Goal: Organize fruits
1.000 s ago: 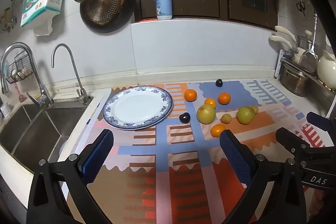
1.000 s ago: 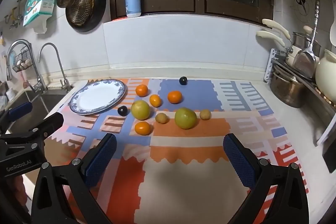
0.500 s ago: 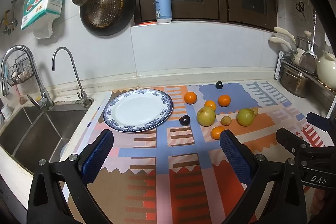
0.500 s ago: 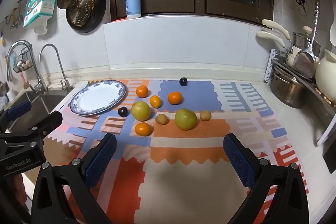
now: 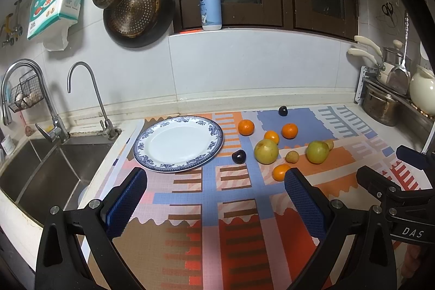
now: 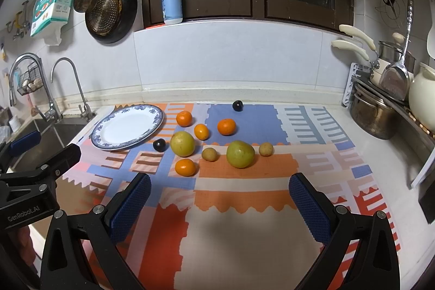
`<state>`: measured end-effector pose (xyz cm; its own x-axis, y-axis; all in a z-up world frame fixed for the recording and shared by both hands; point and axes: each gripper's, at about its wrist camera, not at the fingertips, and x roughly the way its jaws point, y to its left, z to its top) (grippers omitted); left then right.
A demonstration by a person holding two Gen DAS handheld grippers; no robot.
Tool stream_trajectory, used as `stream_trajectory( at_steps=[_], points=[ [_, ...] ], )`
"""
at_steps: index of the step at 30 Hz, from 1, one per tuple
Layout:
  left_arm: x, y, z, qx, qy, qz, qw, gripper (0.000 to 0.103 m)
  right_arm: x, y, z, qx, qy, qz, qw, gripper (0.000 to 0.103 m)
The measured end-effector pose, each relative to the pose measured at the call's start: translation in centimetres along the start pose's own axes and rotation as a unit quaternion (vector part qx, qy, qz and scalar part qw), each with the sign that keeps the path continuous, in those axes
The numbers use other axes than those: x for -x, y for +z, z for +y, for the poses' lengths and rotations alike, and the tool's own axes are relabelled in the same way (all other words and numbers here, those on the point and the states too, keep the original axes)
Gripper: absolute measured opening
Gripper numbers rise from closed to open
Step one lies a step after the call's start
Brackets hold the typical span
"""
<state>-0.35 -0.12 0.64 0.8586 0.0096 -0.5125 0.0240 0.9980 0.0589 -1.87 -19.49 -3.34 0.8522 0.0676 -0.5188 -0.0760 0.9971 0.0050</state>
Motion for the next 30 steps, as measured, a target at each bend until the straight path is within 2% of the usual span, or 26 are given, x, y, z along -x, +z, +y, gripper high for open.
stream_trajectory(
  at_steps=[30],
  points=[
    [0.0,0.43,0.05,-0.003,0.0,-0.003,1.0,0.103,0.06,0.21,-0.15,-0.001,0.001,-0.001,1.0,0.102]
  ],
)
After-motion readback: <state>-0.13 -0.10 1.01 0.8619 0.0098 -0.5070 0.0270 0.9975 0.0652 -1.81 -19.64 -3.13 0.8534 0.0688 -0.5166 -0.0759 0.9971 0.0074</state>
